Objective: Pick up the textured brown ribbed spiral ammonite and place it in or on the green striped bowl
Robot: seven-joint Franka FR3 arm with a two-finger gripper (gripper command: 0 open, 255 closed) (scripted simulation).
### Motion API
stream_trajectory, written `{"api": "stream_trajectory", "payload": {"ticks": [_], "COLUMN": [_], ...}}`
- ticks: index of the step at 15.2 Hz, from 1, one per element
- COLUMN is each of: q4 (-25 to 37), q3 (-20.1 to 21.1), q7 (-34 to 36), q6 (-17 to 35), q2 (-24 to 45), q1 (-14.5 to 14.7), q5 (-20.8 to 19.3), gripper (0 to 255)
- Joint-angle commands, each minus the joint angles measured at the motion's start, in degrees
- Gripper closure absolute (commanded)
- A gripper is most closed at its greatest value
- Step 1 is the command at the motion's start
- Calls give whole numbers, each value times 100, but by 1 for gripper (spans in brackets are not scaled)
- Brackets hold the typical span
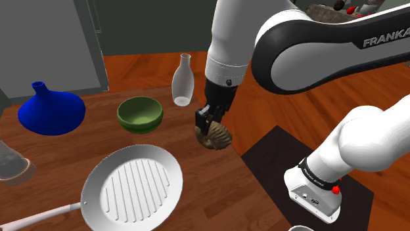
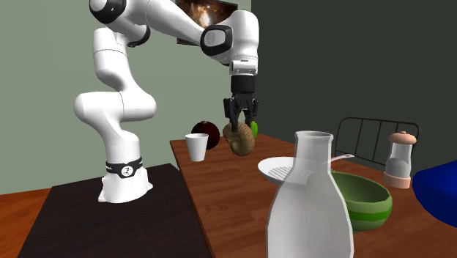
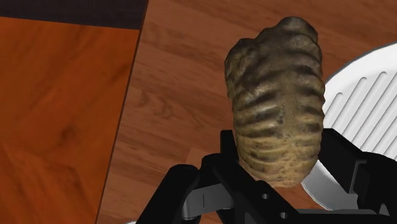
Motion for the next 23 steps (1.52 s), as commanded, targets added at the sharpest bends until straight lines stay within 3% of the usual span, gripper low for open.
{"api": "stream_trajectory", "payload": {"ticks": [1, 5, 10, 14, 18, 23], "q4": [94, 271, 1354, 2352, 3502, 5256], "q3": [-40, -103, 111, 209, 182, -13], "q7": [-14, -33, 239, 542, 813, 965], "q6": [-168, -432, -404, -554, -877, -1514], "q2": [-78, -169, 1064, 2101, 3158, 4494], "q1": [12, 17, -387, -506, -387, 59], "q5": [15, 17, -689, -1363, -2036, -2749], "gripper": [255, 255, 255, 255, 255, 255]}}
